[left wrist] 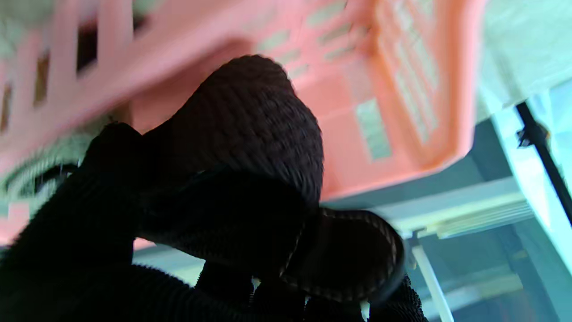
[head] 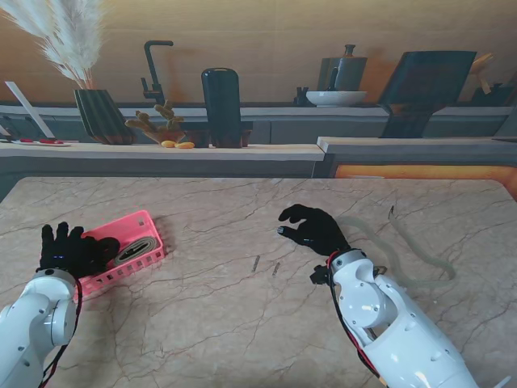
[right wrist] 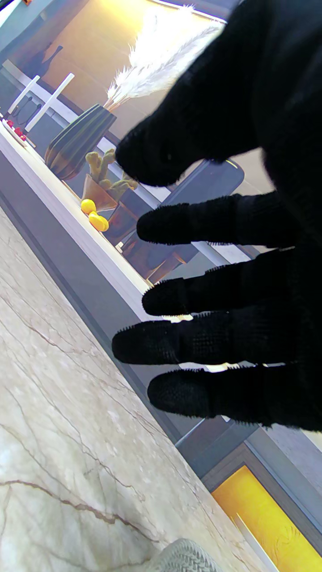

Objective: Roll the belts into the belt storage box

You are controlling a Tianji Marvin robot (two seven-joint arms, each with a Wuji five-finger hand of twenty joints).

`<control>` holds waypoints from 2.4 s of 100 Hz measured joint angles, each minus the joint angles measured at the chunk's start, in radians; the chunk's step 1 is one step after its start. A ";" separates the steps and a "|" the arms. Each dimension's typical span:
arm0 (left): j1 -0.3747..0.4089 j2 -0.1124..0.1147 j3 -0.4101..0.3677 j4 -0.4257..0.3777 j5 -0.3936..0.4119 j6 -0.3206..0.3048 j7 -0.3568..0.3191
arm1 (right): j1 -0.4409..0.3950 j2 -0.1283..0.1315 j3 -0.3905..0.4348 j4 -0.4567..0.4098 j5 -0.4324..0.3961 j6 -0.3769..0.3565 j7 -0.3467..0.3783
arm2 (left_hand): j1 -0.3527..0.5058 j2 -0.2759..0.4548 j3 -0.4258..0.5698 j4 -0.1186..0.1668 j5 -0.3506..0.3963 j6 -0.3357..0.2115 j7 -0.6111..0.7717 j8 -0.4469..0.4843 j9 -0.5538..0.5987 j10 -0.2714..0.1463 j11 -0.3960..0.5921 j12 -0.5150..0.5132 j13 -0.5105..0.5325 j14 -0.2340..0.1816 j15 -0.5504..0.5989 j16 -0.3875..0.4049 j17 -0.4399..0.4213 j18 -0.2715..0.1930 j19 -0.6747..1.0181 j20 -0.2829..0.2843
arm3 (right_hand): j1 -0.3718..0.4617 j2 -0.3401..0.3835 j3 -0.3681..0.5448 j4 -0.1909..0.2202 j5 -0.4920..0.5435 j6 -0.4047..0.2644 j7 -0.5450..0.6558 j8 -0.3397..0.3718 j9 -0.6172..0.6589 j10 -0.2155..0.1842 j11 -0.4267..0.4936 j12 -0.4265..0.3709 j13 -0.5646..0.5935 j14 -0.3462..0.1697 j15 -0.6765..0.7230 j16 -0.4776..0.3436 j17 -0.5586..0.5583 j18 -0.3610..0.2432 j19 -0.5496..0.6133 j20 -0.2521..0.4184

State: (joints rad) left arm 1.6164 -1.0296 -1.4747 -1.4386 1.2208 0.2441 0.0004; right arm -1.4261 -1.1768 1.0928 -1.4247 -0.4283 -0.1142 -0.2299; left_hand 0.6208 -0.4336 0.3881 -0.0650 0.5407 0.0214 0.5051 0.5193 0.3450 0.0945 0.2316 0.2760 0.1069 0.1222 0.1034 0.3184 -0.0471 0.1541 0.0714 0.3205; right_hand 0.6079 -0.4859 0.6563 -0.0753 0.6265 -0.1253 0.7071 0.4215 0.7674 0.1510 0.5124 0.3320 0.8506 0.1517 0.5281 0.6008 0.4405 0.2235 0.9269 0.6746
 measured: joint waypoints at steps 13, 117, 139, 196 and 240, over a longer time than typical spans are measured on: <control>-0.011 -0.006 0.010 0.021 -0.032 -0.013 0.078 | 0.000 -0.001 -0.001 0.001 0.000 -0.001 -0.007 | 0.017 0.000 0.031 -0.021 0.044 -0.028 0.050 0.021 0.056 0.000 0.019 0.011 0.025 0.009 0.066 0.015 0.009 0.008 0.009 0.023 | 0.001 0.012 -0.001 0.000 -0.006 -0.002 0.009 -0.010 0.000 0.000 0.002 0.000 0.000 -0.002 0.000 0.000 0.006 0.000 0.000 0.000; -0.021 0.015 0.021 -0.127 0.147 0.047 -0.366 | 0.006 -0.007 -0.005 0.017 0.003 -0.008 -0.024 | 0.175 0.079 -0.171 -0.017 0.091 0.051 -0.006 -0.033 -0.023 0.043 -0.066 -0.024 -0.001 0.016 0.075 -0.011 0.021 0.005 0.012 0.032 | 0.001 0.020 -0.002 0.000 -0.010 -0.002 0.029 -0.027 0.011 0.000 0.011 0.000 0.000 -0.005 0.012 0.001 0.006 0.000 0.000 0.000; -0.055 0.017 0.050 -0.078 0.119 0.097 -0.372 | 0.006 -0.007 -0.005 0.018 0.002 -0.008 -0.027 | 0.168 0.202 -0.292 0.016 -0.045 0.051 -0.145 -0.060 -0.150 0.025 -0.090 -0.037 -0.015 0.016 0.036 -0.023 0.007 0.004 0.012 0.043 | 0.001 0.020 -0.002 0.000 -0.010 -0.003 0.031 -0.027 0.011 0.000 0.011 0.000 0.000 -0.006 0.012 0.001 0.006 0.000 0.000 0.000; 0.020 0.001 -0.012 -0.078 0.058 0.006 -0.161 | 0.009 -0.010 -0.006 0.028 0.002 -0.012 -0.039 | 0.018 0.173 -0.386 0.018 -0.024 0.074 -0.155 -0.069 -0.072 0.038 -0.044 -0.022 -0.024 0.019 0.014 -0.034 0.010 0.044 0.013 0.056 | 0.017 0.020 -0.001 0.000 -0.011 -0.012 0.127 -0.062 0.028 0.000 0.027 0.000 0.001 -0.010 0.024 0.001 0.006 0.000 0.000 0.000; 0.009 -0.002 -0.004 -0.060 -0.009 0.019 -0.051 | 0.012 -0.012 -0.007 0.036 0.002 -0.017 -0.047 | 0.037 0.159 -0.387 0.018 -0.018 0.077 -0.166 -0.091 0.017 0.056 -0.031 -0.004 0.029 0.047 0.067 -0.009 0.051 0.074 0.035 0.072 | 0.046 0.041 -0.004 0.000 -0.011 -0.023 0.172 -0.065 0.030 0.000 0.029 0.000 0.001 -0.013 0.026 0.002 0.007 0.000 0.000 0.000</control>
State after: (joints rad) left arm 1.6257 -1.0319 -1.4792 -1.4983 1.2113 0.2630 -0.0510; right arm -1.4136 -1.1893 1.0854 -1.3891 -0.4260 -0.1311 -0.2773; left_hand 0.6576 -0.2743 0.0013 -0.0467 0.5232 0.0985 0.3386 0.4284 0.3622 0.1509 0.2003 0.2718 0.1358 0.1691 0.1702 0.3098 0.0034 0.2281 0.1068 0.3928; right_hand 0.6539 -0.4446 0.6524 -0.0751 0.6155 -0.1486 0.8790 0.3564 0.7972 0.1510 0.5411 0.3320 0.8515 0.1383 0.5540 0.6031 0.4478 0.2235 0.9270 0.6747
